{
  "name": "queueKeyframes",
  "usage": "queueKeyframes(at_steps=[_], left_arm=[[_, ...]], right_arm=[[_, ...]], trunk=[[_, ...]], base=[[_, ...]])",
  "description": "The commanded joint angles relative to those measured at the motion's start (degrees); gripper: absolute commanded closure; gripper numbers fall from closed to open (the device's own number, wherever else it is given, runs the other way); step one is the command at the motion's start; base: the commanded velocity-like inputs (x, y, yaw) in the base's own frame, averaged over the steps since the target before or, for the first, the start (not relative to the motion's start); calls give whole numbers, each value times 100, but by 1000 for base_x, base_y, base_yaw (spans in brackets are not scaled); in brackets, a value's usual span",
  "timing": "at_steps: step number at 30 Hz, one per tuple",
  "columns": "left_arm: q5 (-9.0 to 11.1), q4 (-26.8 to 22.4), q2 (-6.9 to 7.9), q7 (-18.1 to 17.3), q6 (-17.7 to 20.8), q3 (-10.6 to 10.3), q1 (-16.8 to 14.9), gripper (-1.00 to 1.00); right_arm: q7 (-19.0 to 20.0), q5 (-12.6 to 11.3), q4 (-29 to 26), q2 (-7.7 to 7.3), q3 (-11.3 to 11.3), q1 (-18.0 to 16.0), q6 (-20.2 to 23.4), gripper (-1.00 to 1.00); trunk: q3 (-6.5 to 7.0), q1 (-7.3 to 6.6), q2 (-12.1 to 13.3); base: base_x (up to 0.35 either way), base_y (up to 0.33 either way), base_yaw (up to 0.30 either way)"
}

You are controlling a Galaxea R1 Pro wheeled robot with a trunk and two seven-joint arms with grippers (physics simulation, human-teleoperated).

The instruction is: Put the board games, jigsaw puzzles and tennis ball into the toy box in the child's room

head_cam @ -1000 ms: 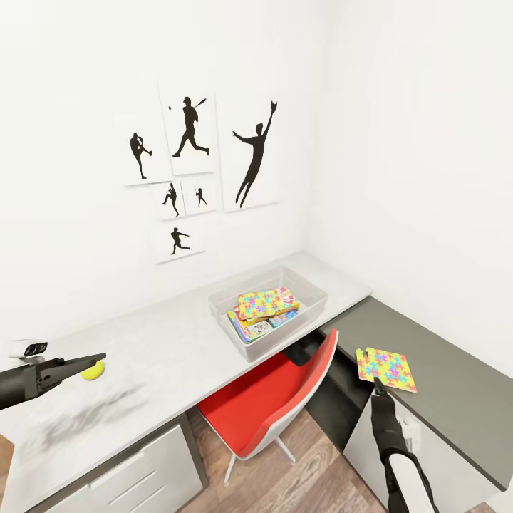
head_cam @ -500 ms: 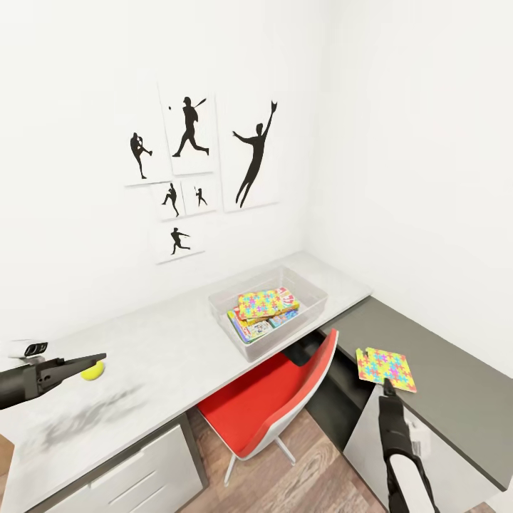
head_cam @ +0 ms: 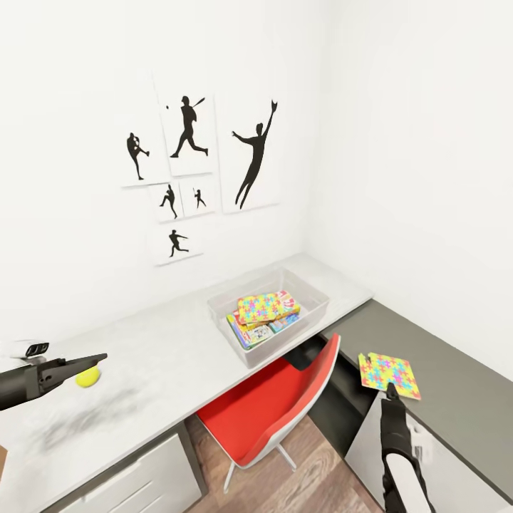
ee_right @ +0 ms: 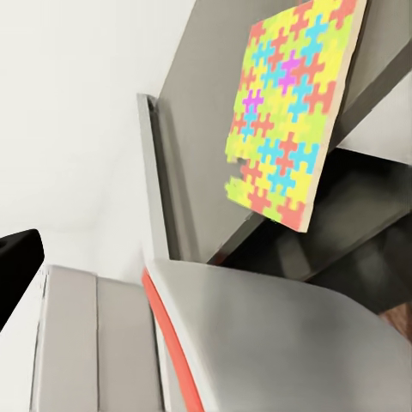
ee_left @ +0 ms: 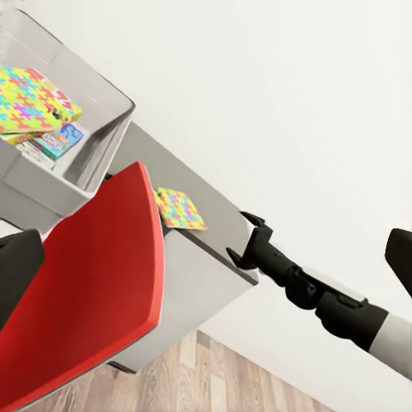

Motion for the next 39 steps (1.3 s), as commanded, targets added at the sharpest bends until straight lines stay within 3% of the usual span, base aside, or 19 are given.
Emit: queueKeyframes(at_steps=[1,14,39], left_arm=[[-5,0,1,-24,61,0,-5,-100],[-5,0,1,-24,67,3,-5,-100],[-5,0,2,-24,62,3,-5,-100]], right_arm=[[41,-70,43,5,-11,-29,-14,-100],[97,-455,983,-20,-35,-443,-38,-100],[190,-497,1072,-29,-59,-478,-37,-100]], trunk=[[-12,4,-13],[-12,4,-13],[-12,4,-13]], base=[[44,0,0],[11,0,0],[81,-6,0]])
